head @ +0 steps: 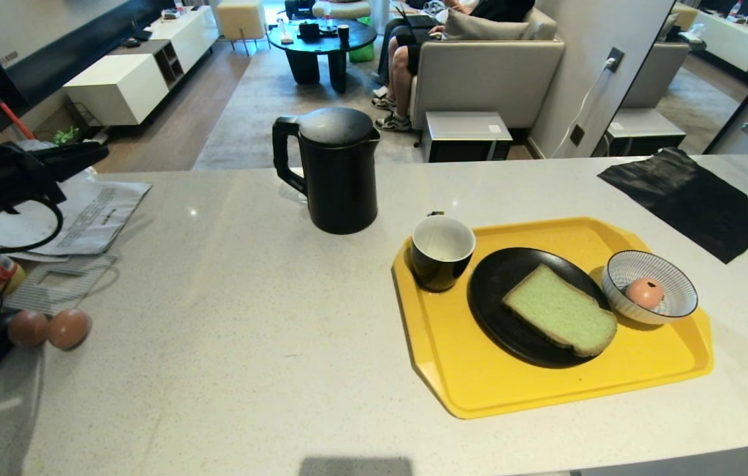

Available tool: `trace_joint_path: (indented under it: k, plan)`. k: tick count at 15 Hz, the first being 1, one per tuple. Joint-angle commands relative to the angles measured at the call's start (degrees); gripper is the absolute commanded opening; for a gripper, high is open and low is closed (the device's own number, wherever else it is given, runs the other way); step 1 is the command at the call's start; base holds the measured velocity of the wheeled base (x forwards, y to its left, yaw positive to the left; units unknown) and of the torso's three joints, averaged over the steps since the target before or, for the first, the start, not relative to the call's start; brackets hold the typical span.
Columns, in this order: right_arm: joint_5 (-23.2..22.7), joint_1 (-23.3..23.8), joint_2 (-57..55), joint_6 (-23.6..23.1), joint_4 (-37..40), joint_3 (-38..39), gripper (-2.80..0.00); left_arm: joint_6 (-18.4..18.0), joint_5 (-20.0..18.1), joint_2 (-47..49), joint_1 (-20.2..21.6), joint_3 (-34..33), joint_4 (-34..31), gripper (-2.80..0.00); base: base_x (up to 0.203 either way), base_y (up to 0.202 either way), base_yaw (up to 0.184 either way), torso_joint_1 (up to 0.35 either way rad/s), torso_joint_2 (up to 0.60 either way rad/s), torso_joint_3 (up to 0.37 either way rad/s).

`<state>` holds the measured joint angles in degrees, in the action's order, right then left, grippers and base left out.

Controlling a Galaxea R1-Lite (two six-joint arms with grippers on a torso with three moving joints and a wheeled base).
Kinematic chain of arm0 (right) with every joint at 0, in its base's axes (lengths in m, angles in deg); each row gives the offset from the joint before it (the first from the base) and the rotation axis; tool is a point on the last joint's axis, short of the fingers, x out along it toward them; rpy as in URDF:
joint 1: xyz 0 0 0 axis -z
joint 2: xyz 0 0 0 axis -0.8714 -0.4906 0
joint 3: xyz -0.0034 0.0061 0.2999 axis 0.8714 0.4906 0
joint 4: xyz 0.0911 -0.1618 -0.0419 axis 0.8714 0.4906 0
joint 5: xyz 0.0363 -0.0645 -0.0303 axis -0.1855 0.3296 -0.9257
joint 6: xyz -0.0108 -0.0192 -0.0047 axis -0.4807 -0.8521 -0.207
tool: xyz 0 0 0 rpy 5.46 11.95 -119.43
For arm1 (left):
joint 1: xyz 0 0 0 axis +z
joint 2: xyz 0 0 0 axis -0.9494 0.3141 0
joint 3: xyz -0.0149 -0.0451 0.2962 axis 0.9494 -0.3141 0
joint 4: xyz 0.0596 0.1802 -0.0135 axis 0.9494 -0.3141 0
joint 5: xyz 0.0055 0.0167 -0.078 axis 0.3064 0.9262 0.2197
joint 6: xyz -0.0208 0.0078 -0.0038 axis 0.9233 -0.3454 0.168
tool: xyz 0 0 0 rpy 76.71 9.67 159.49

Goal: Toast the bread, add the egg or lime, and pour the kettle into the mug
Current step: Pick up the kettle

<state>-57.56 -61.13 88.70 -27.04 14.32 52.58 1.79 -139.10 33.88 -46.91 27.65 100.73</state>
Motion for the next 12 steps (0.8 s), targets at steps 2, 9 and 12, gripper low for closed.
trace_joint_path:
  k: [2,9,12]
  plan:
    - [-0.05,-0.02,-0.02,0.06,-0.01,0.06,-2.8,0.41,0.14,1.6,-5.52,2.48,0.2,0.0,0.0,0.0,0.0,0.0,0.0,0.0]
    - [-0.05,-0.02,-0.02,-0.1,-0.01,0.04,-2.8,-1.6,6.87,4.98,-14.54,5.87,0.08,0.0,0.0,0.0,0.0,0.0,0.0,0.0]
    - [-0.05,-0.02,-0.02,-0.1,-0.01,0.01,-2.8,-2.72,7.74,8.84,-16.82,7.23,0.32,0.0,0.0,0.0,0.0,0.0,0.0,0.0]
